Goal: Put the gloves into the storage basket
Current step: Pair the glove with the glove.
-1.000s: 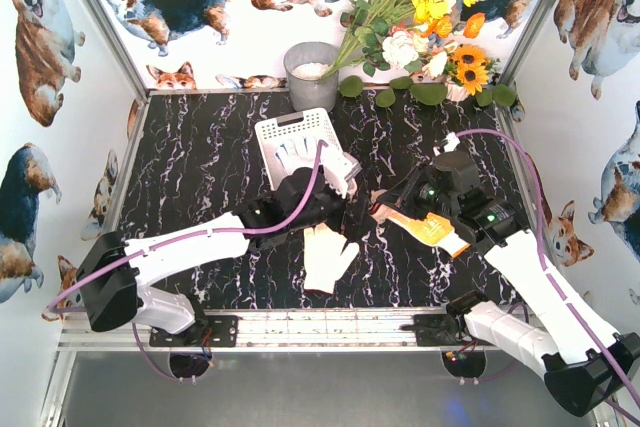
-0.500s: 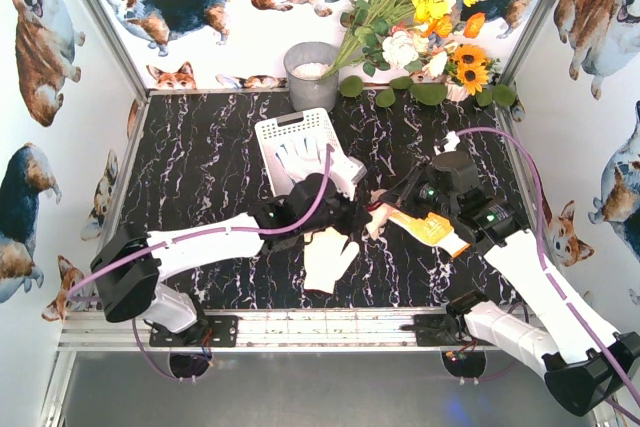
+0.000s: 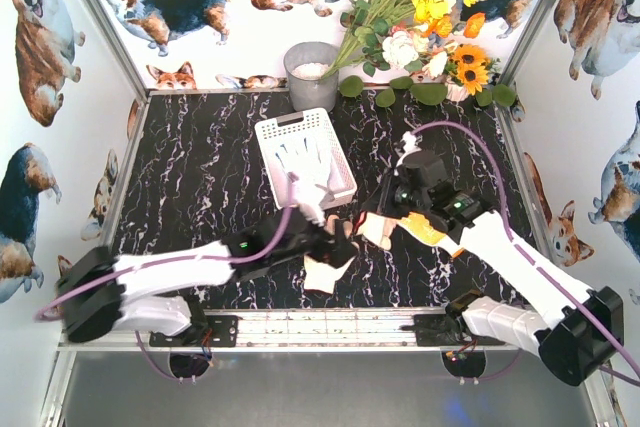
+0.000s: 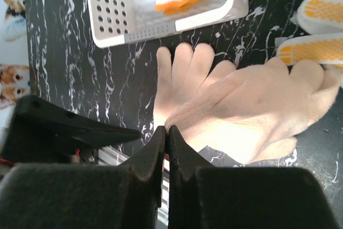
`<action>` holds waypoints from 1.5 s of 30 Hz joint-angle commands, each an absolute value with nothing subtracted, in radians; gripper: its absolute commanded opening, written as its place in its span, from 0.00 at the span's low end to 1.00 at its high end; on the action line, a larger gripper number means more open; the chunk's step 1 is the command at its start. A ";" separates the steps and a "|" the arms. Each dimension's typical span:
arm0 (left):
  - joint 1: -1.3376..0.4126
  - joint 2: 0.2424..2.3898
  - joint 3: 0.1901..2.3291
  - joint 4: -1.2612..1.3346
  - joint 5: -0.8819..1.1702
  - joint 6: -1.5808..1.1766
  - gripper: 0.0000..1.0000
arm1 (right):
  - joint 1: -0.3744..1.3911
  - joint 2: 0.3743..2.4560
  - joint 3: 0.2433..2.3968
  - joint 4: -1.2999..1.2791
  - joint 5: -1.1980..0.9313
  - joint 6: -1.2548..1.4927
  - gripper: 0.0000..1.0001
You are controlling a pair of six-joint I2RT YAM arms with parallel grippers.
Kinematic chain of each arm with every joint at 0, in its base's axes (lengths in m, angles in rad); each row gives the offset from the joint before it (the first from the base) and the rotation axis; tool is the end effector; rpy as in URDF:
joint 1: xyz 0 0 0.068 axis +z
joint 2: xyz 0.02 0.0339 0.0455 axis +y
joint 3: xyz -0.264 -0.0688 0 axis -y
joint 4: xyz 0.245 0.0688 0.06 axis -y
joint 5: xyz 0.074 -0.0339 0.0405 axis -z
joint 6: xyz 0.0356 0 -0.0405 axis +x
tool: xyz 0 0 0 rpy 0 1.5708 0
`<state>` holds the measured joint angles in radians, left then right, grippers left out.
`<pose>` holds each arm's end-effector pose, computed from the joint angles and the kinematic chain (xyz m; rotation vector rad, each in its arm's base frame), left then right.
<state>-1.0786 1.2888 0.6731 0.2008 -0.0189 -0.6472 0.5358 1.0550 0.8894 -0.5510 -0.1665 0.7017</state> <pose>0.1336 -0.2478 0.2304 0.4489 2.1107 -1.0560 0.1893 0.1192 0.2903 0.1088 2.4162 0.8023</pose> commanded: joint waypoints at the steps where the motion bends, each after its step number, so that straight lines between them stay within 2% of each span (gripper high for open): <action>1: -1.077 1.083 0.603 0.029 -0.163 -0.707 0.83 | 0.579 1.079 0.859 -0.400 -0.274 0.631 0.00; 9: -1.037 0.826 0.671 -0.428 -0.284 -0.758 0.96 | 0.723 1.214 0.852 -0.361 -0.322 0.584 0.00; 16: -0.932 0.785 0.657 -0.459 -0.263 -0.802 0.97 | 0.842 1.346 0.861 -0.298 -0.359 0.604 0.00; 19: -0.890 0.804 0.614 -0.399 -0.207 -0.825 0.97 | 0.879 1.384 0.863 -0.278 -0.368 0.625 0.11; 22: -0.876 0.841 0.591 -0.334 -0.171 -0.838 0.97 | 0.882 1.385 0.840 -0.234 -0.411 0.666 0.27; 25: -0.876 0.889 0.585 -0.294 -0.145 -0.841 0.97 | 0.881 1.336 0.824 -0.283 -0.363 0.671 0.41; 29: -0.874 0.968 0.580 -0.222 -0.078 -0.836 0.96 | 0.850 1.241 0.807 -0.428 -0.242 0.685 0.49; 33: -0.876 1.062 0.587 -0.161 -0.011 -0.827 0.89 | 0.750 1.131 0.722 -0.500 -0.168 0.777 0.47; 38: -0.876 1.164 0.594 -0.151 0.024 -0.821 0.74 | 0.690 0.997 0.598 -0.528 -0.068 0.865 0.48; 42: -0.876 1.197 0.577 -0.156 0.037 -0.838 0.65 | 0.689 0.972 0.524 -0.497 -0.119 0.993 0.48; 45: -0.876 1.204 0.543 -0.116 0.052 -0.863 0.58 | 0.694 0.970 0.447 -0.380 -0.168 1.108 0.46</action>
<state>-0.8795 1.2003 0.5751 -0.1707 0.0200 -0.8375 0.6891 0.9916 0.5083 -0.5129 -0.1341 0.9325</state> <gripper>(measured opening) 0.613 0.471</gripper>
